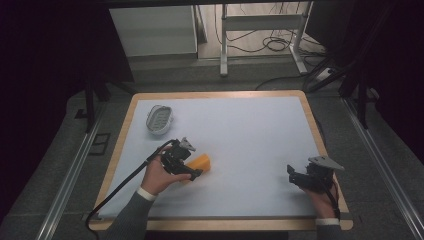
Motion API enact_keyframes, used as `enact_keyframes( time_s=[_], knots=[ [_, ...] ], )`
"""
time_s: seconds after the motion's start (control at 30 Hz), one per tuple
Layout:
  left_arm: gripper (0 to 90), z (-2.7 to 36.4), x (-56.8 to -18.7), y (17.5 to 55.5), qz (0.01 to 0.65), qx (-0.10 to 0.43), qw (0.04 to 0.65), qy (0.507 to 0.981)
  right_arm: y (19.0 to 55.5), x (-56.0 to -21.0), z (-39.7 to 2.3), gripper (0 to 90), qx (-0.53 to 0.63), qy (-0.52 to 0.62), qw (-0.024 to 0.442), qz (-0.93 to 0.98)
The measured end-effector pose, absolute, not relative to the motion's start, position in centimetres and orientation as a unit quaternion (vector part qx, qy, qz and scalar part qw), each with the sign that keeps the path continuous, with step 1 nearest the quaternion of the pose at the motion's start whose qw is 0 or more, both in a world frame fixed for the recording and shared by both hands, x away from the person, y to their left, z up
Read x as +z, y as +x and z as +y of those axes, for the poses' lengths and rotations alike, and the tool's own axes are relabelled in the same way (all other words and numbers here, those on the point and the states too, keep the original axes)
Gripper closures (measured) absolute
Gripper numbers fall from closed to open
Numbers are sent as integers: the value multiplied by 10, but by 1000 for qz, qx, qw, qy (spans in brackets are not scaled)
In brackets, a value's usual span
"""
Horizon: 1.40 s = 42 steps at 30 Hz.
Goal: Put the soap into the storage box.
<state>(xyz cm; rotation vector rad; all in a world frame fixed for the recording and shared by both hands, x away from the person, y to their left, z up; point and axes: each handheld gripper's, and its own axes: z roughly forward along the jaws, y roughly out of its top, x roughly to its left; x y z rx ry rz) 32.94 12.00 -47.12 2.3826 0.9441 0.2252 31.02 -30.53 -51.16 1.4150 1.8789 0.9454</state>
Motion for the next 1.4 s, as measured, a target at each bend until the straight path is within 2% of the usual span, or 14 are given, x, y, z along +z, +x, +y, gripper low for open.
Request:
enact_keyframes(
  time_s=[0.3, 0.47, 0.6, 0.77, 1.4],
  knots=[
    [264, 108, -485, 337, 356, 86, 253, 895, 311, -513, -307, 87, 354, 535, 299, 707],
    [373, 104, -493, 339, 362, 89, 235, 898, 311, -513, -306, 86, 351, 534, 299, 709],
    [483, 105, -495, 339, 365, 81, 240, 896, 311, -514, -307, 86, 350, 536, 299, 708],
    [577, 108, -497, 340, 367, 65, 241, 896, 310, -513, -306, 87, 349, 537, 299, 708],
    [611, 114, -493, 344, 363, 51, 261, 893, 311, -514, -307, 86, 347, 540, 299, 706]
  ],
)
